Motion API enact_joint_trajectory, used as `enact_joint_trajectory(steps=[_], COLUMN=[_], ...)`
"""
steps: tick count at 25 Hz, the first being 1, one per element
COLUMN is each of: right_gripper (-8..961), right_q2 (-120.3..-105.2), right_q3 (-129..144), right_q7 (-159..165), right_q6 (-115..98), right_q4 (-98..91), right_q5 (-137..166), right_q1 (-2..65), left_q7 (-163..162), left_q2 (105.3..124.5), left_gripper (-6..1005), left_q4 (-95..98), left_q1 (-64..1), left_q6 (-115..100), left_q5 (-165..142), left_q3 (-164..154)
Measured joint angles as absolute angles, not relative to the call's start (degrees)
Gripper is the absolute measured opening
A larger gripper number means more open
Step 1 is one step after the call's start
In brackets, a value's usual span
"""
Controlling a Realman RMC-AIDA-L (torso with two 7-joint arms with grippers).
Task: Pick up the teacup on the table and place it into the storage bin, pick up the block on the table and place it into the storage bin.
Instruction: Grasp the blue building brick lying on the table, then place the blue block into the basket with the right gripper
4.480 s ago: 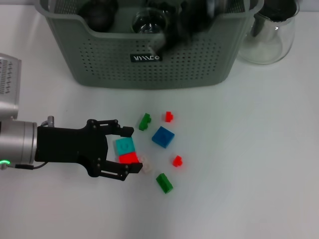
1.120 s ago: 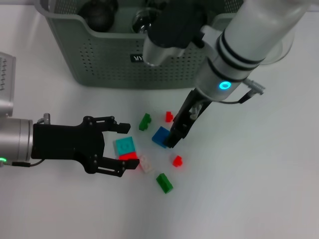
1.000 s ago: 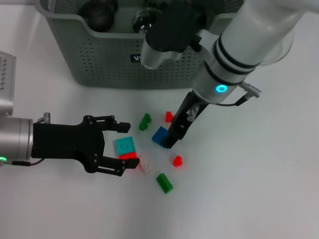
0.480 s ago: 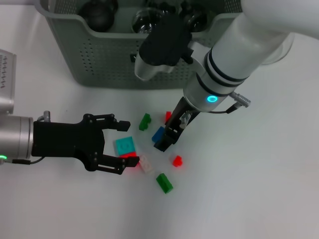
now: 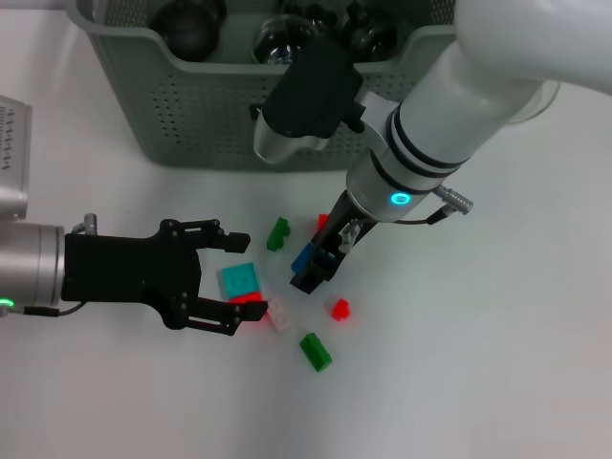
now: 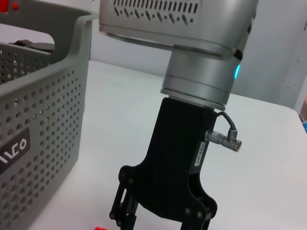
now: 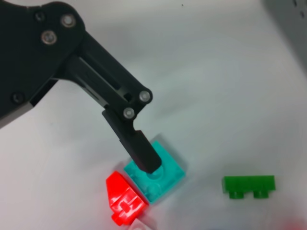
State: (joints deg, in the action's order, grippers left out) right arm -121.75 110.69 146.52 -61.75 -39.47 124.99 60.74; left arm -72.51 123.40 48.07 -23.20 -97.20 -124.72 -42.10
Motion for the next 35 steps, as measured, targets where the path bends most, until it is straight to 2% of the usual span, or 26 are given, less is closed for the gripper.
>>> enact_joint_trajectory(steps=[7, 14, 17, 20, 27, 31, 35], right_gripper=[677, 499, 419, 419, 420, 421, 420], right_q2=[-121.70, -121.37, -120.79, -120.18, -120.20, -120.14, -119.57], right_q3=[111.82, 111.97, 111.50, 108.72, 91.86, 76.68, 66.20], right_q7=[146.94, 148.22, 148.82, 150.24, 152.94, 152.73, 150.97], right_q6=[-60.74, -60.83, -62.58, -67.44, -85.75, -94.42, -94.08], right_q4=[-39.46, -39.79, -42.46, -47.88, -70.25, -81.23, -81.54], right_q5=[124.89, 125.28, 125.35, 127.64, 138.36, 137.97, 138.68], right_q1=[60.73, 60.80, 60.19, 58.61, 52.86, 54.62, 59.17], left_q7=[-72.51, -72.51, -72.51, -72.51, -72.51, -72.51, -72.51], left_q2=[123.40, 123.40, 123.40, 123.40, 123.40, 123.40, 123.40], left_gripper=[888, 888, 888, 888, 888, 888, 888], left_q4=[47.98, 47.99, 47.99, 47.99, 48.03, 48.01, 47.99], left_q1=[-23.18, -23.00, -22.87, -22.66, -22.50, -22.50, -22.67], left_q6=[-97.13, -97.11, -97.11, -97.16, -97.69, -97.72, -97.78], left_q5=[-124.72, -124.72, -124.72, -124.72, -124.71, -124.69, -124.56], left_q3=[-42.10, -42.09, -42.10, -41.65, -40.21, -40.13, -40.11])
